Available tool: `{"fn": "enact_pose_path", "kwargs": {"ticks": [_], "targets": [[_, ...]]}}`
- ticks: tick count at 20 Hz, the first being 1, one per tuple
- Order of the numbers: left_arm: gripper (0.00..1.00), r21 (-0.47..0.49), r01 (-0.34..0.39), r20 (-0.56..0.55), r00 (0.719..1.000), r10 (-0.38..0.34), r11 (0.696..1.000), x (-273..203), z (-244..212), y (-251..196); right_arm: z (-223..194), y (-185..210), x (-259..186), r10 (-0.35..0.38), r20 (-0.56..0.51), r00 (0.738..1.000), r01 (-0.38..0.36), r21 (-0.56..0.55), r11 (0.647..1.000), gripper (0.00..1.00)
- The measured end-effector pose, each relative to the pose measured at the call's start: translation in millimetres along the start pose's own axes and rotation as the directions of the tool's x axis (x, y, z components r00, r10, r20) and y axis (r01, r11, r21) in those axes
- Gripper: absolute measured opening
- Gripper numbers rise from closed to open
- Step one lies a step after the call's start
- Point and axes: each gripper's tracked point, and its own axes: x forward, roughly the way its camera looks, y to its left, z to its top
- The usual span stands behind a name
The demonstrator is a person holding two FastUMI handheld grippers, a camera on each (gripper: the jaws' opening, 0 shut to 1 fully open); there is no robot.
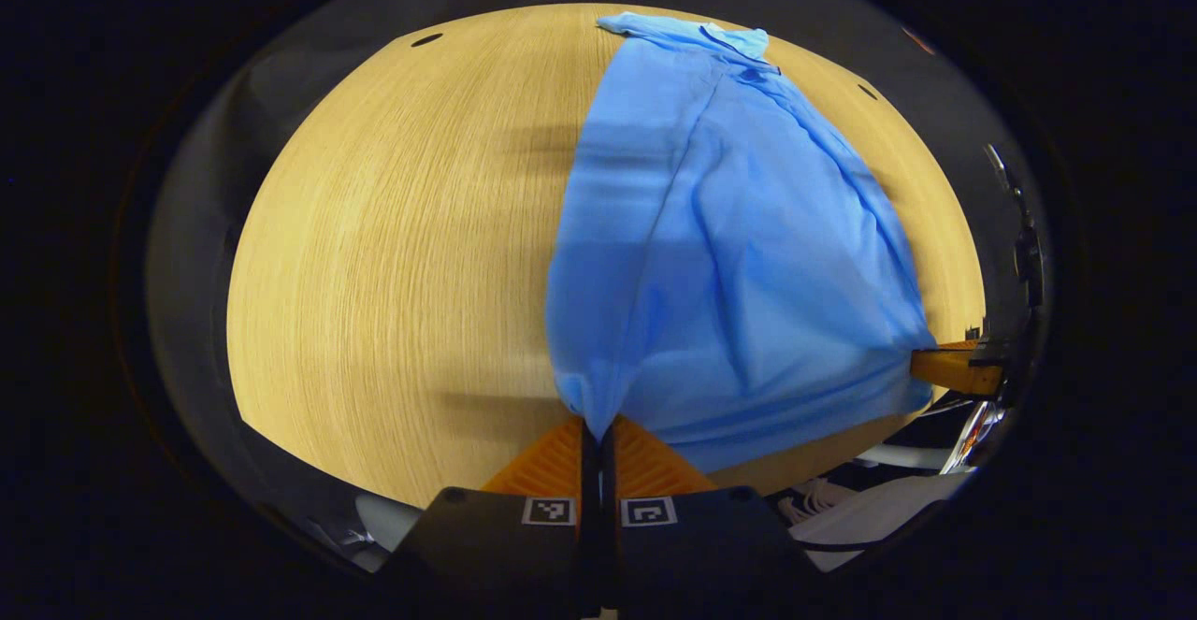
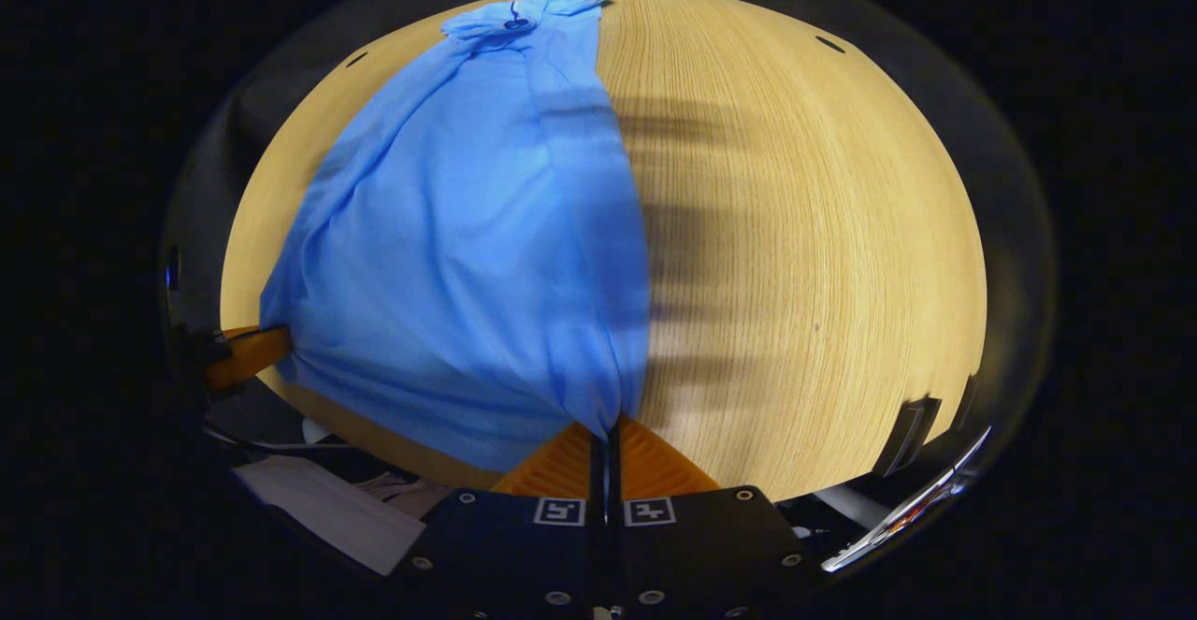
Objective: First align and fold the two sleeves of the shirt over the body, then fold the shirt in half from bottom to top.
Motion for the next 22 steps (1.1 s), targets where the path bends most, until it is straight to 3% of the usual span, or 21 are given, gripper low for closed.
{"fn": "enact_pose_path", "kwargs": {"ticks": [9, 22], "targets": [[0.04, 0.001, -0.003, 0.102, 0.995, 0.002, 1.0, -20.9, 55.5, 8.5, 46.9, 0.8, -30.9, -0.001, 0.114, 0.993, 0.004, -0.025, 1.0, 0.0], [0.04, 0.0, -0.01, 0.256, 0.967, 0.009, 1.0, -29.0, 177.0, 20.3, 163.0, 0.1, -59.9, -0.007, 0.293, 0.956, 0.026, -0.063, 0.998, 0.0]]}}
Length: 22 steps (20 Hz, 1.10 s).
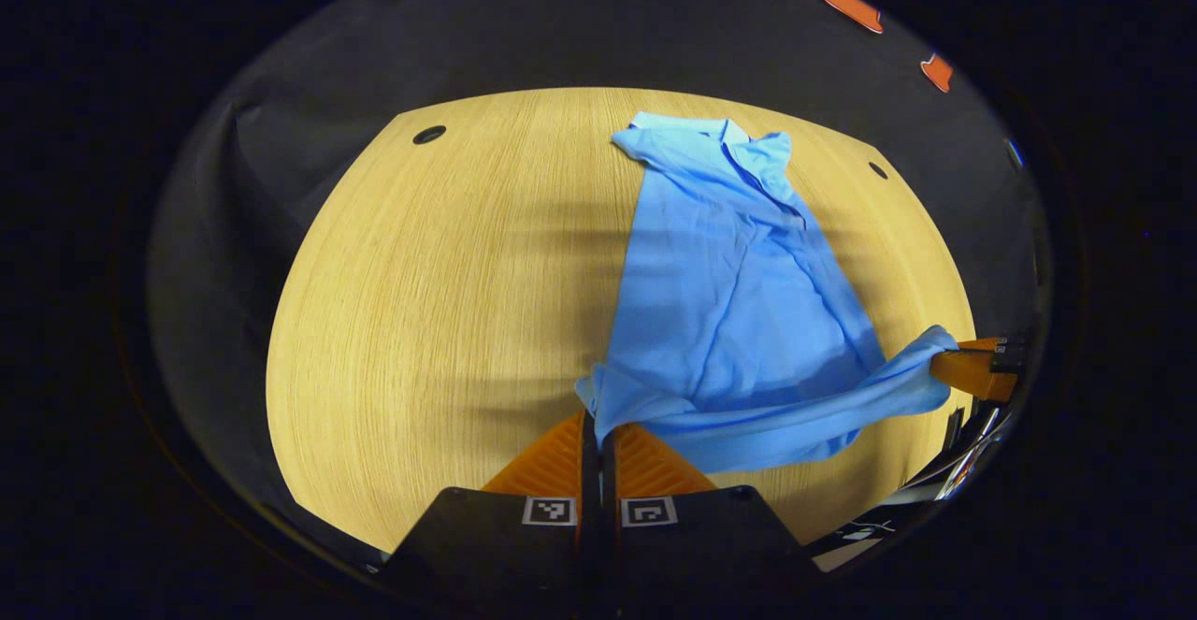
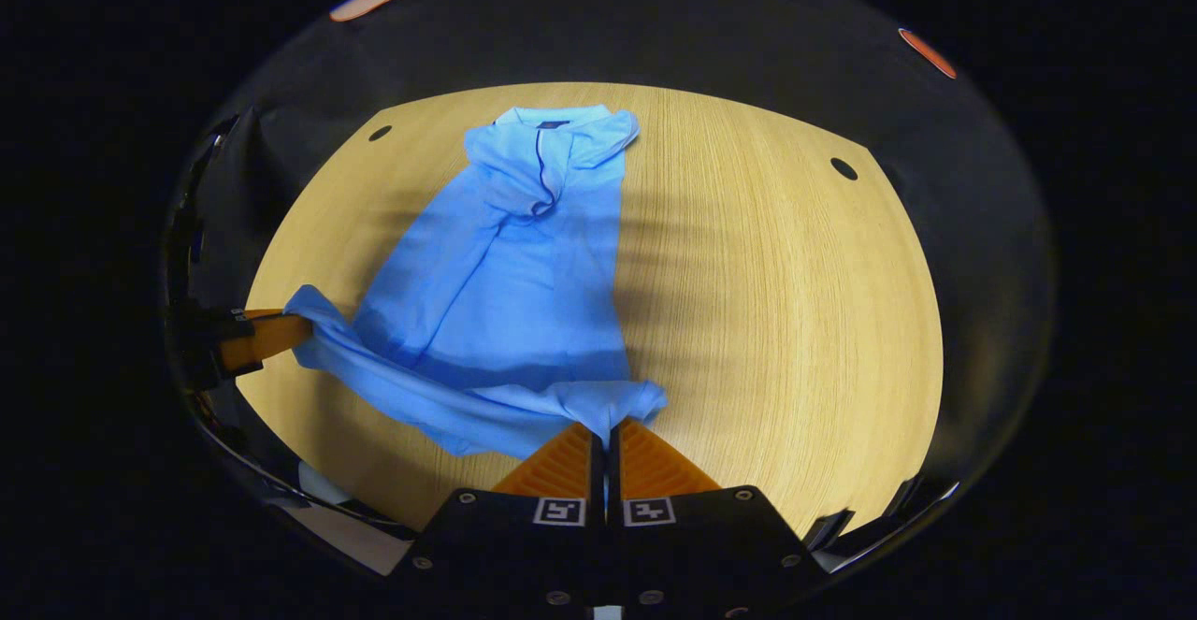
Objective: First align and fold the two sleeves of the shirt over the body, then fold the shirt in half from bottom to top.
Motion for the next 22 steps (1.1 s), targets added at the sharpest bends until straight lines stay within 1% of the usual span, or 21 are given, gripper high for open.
{"fn": "enact_pose_path", "kwargs": {"ticks": [3, 9, 13, 18, 22], "targets": [[0.04, -0.013, 0.016, 0.032, 0.999, -0.015, 1.0, 4.0, 31.3, -2.1, 23.6, -7.1, 1.2, -0.008, 0.033, 0.999, 0.008, 0.006, 1.0, 0.0], [0.04, -0.001, 0.052, 0.112, 0.992, -0.052, 0.999, 10.7, 96.7, -6.6, 77.2, -18.7, 2.3, -0.029, 0.107, 0.994, 0.028, 0.015, 0.999, 0.0], [0.04, -0.015, 0.059, 0.159, 0.986, -0.056, 0.998, 19.4, 141.6, -4.5, 117.2, -25.1, 3.0, -0.038, 0.163, 0.986, 0.031, 0.046, 0.998, 0.0], [0.04, -0.021, 0.056, 0.223, 0.974, -0.05, 0.998, 28.2, 200.7, 0.6, 171.6, -35.3, 7.8, -0.055, 0.229, 0.972, 0.044, 0.055, 0.998, 0.0], [0.04, -0.032, 0.052, 0.243, 0.969, -0.043, 0.998, 45.5, 238.9, 4.7, 212.9, -46.6, 21.5, -0.076, 0.26, 0.963, 0.062, 0.058, 0.996, 0.0]]}}
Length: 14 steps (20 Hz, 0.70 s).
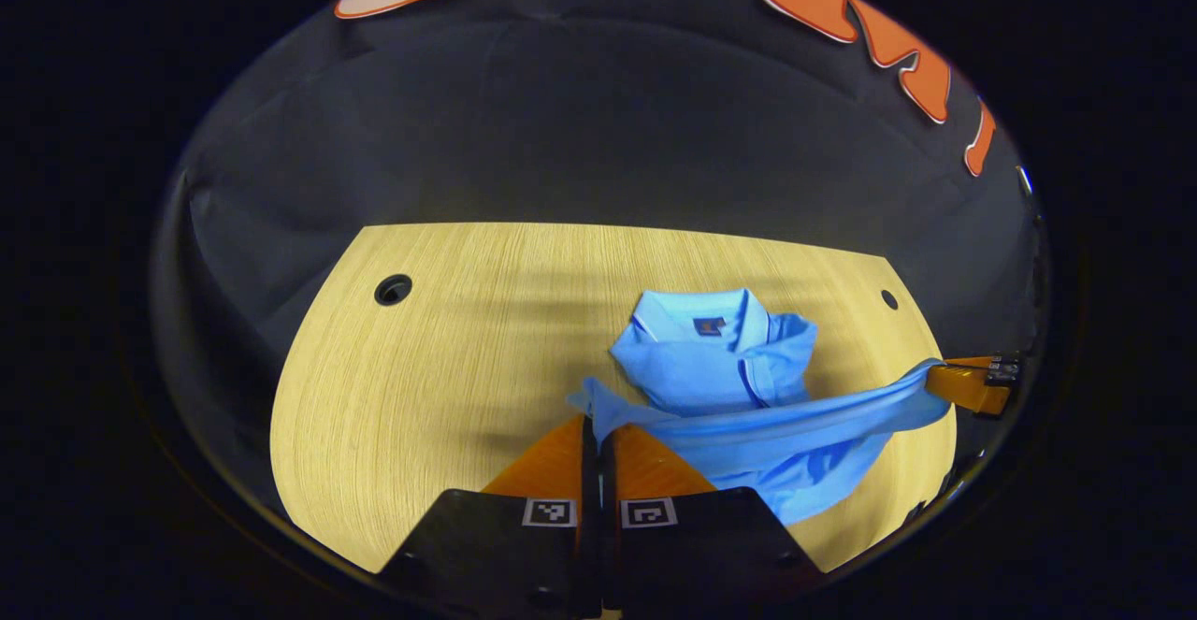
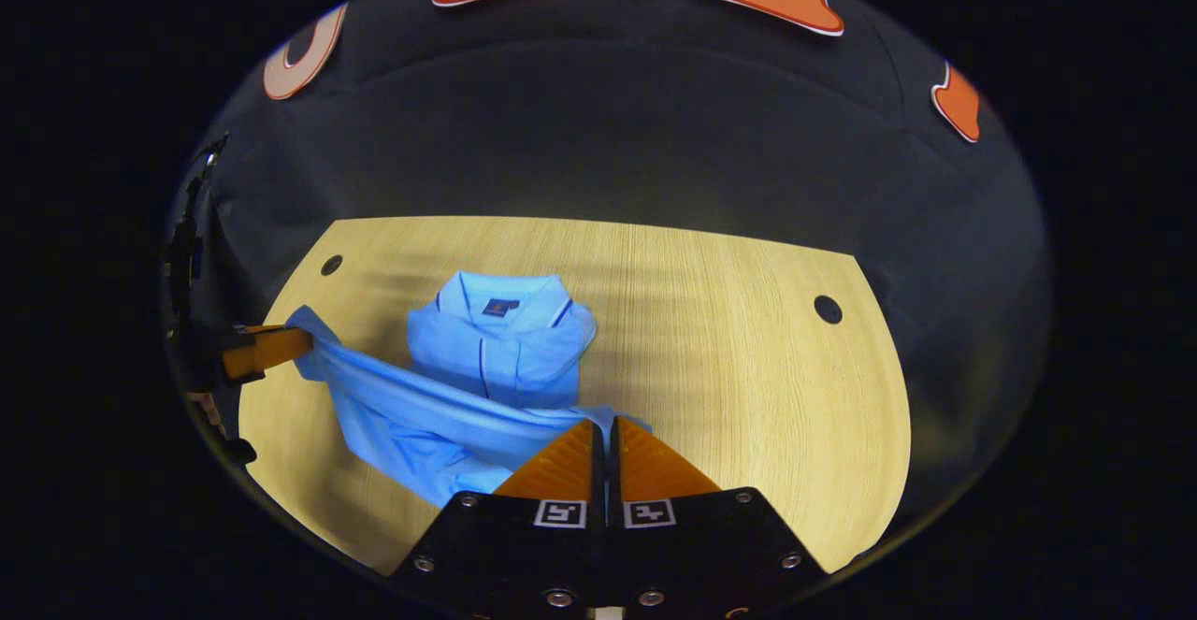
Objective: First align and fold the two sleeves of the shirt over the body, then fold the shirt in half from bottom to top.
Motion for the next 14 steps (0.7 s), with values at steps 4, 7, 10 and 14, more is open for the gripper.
{"fn": "enact_pose_path", "kwargs": {"ticks": [4, 7, 10, 14], "targets": [[0.04, 0.009, -0.017, 0.002, 1.0, 0.017, 1.0, 33.8, 20.0, 4.8, 21.6, -6.8, 34.8, -0.023, 0.013, 1.0, 0.023, -0.004, 1.0, 0.0], [0.04, 0.011, -0.016, -0.025, 1.0, 0.016, 1.0, 61.7, 23.1, 5.9, 22.3, -3.4, 64.5, -0.007, -0.015, 1.0, 0.007, 0.009, 1.0, 0.0], [0.06, 0.047, -0.026, -0.081, 0.996, 0.03, 0.999, 92.2, 10.3, 12.7, 15.7, 2.2, 86.8, 0.015, -0.052, 0.999, -0.013, 0.051, 0.999, 0.01], [0.5, 0.033, -0.047, -0.124, 0.991, 0.051, 0.998, 95.9, -5.1, 19.1, 13.9, 7.1, 89.3, 0.028, -0.069, 0.997, -0.022, 0.098, 0.995, 0.16]]}}
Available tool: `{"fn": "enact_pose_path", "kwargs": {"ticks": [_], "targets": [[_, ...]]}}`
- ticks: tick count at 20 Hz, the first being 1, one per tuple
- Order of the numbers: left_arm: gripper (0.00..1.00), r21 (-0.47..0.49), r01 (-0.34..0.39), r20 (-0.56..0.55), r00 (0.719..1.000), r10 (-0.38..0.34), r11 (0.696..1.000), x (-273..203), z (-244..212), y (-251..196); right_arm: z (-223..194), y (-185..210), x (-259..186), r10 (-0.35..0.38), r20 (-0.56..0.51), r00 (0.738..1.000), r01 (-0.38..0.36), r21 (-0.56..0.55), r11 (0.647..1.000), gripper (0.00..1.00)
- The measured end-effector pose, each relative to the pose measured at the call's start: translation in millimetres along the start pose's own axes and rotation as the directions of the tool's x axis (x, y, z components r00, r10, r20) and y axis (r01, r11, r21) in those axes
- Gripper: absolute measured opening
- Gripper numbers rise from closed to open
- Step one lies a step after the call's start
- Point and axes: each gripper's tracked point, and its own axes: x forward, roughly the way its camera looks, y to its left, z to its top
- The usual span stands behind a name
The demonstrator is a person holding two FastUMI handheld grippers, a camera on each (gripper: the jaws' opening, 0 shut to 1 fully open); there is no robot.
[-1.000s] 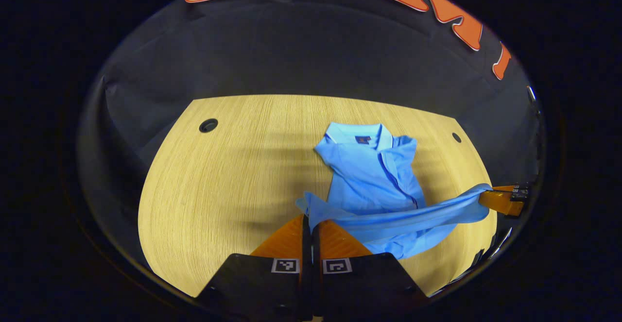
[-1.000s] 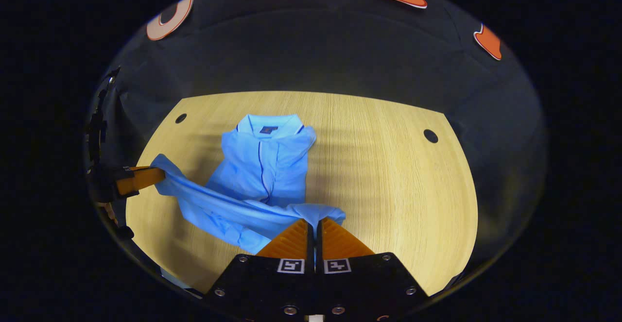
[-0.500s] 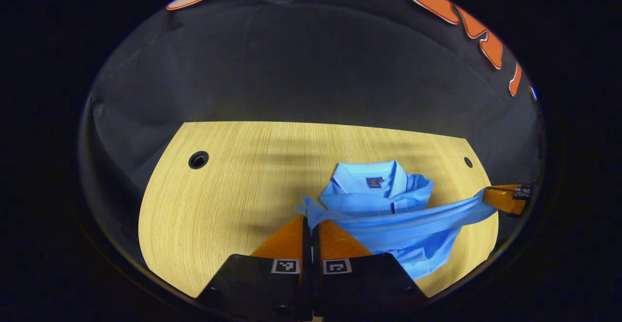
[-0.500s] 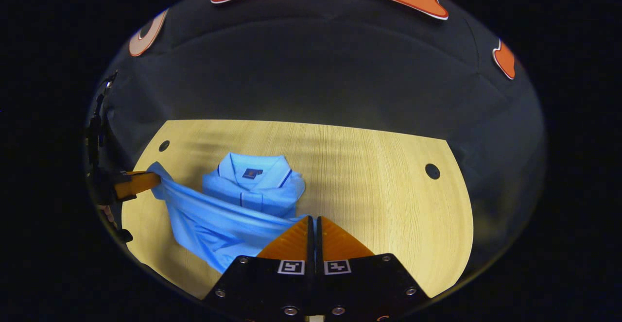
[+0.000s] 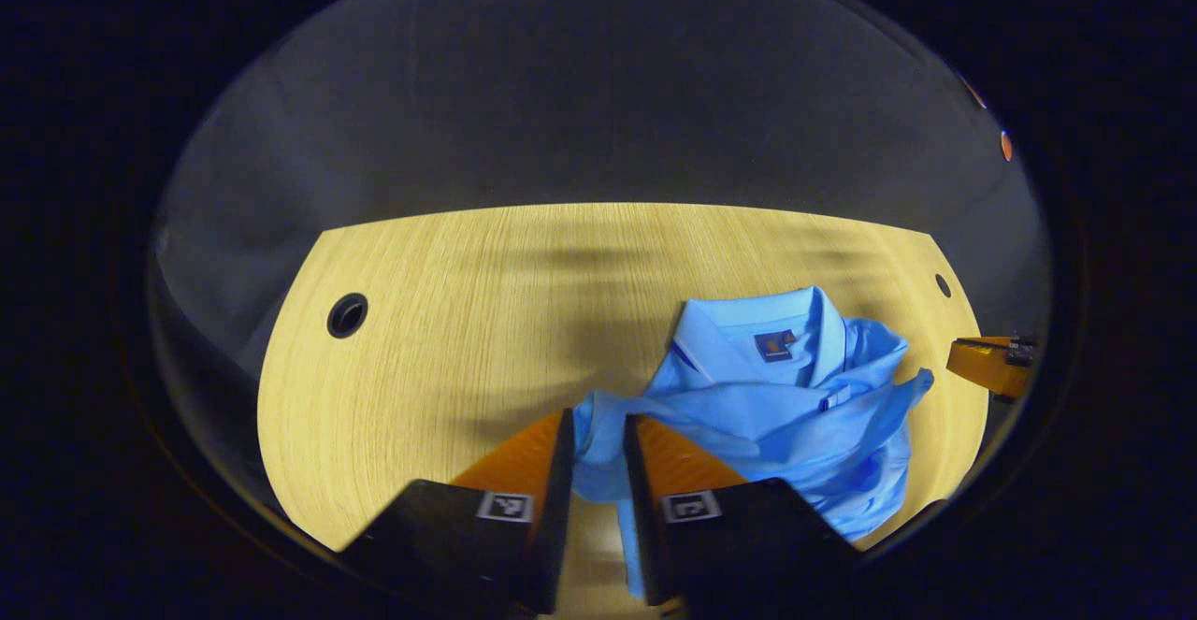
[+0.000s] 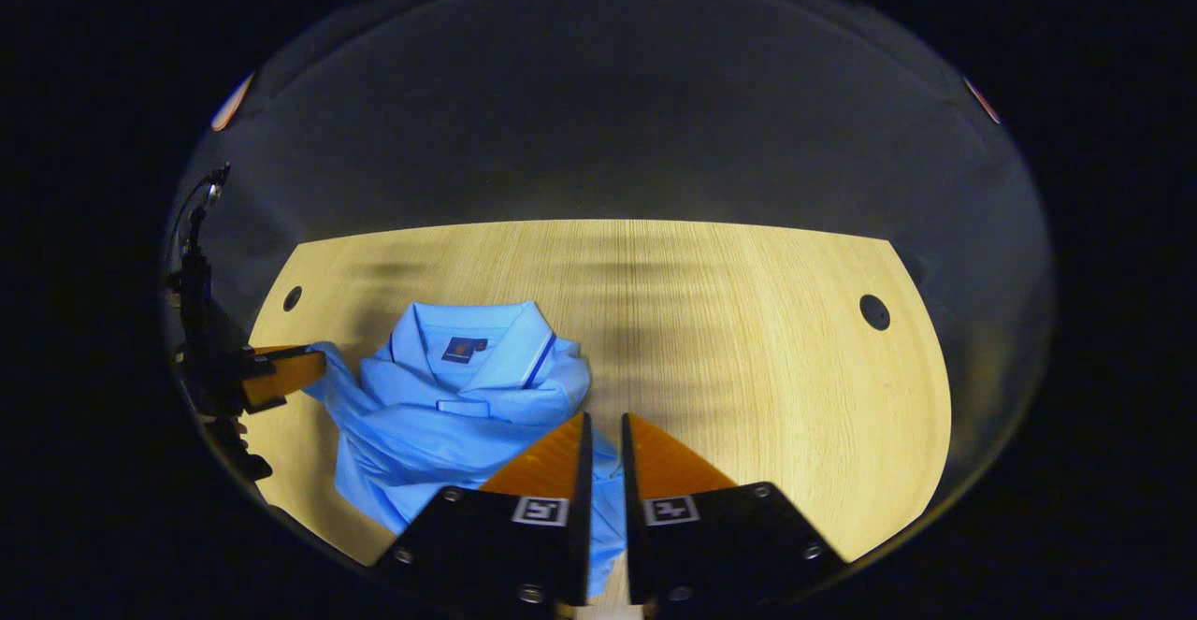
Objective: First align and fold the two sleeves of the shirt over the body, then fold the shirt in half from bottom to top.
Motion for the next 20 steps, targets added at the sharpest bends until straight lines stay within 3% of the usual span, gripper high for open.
{"fn": "enact_pose_path", "kwargs": {"ticks": [3, 6, 11, 17, 20], "targets": [[1.0, -0.044, -0.018, -0.007, 1.0, 0.018, 0.999, -10.5, -11.2, 8.6, -3.7, 4.1, -7.7, 0.019, 0.0, 1.0, -0.019, 0.034, 0.999, 0.56], [1.0, -0.024, -0.059, 0.03, 0.998, 0.059, 0.998, -34.8, -10.4, 23.9, -2.7, 1.2, -22.5, 0.02, 0.016, 1.0, -0.02, 0.048, 0.999, 1.0], [1.0, -0.023, -0.087, 0.237, 0.967, 0.09, 0.996, -113.8, 29.1, 30.5, 19.8, -0.3, -80.5, 0.023, 0.144, 0.989, -0.029, 0.04, 0.999, 0.99], [0.99, -0.045, -0.067, 0.483, 0.872, 0.08, 0.997, -237.2, 60.6, 20.0, 34.3, -16.5, -176.2, -0.018, 0.348, 0.937, 0.017, 0.007, 1.0, 0.99], [0.99, -0.033, -0.082, 0.571, 0.817, 0.086, 0.996, -277.1, 55.6, 12.6, 27.9, -20.1, -220.6, 0.004, 0.428, 0.904, 0.004, -0.018, 1.0, 0.99]]}}
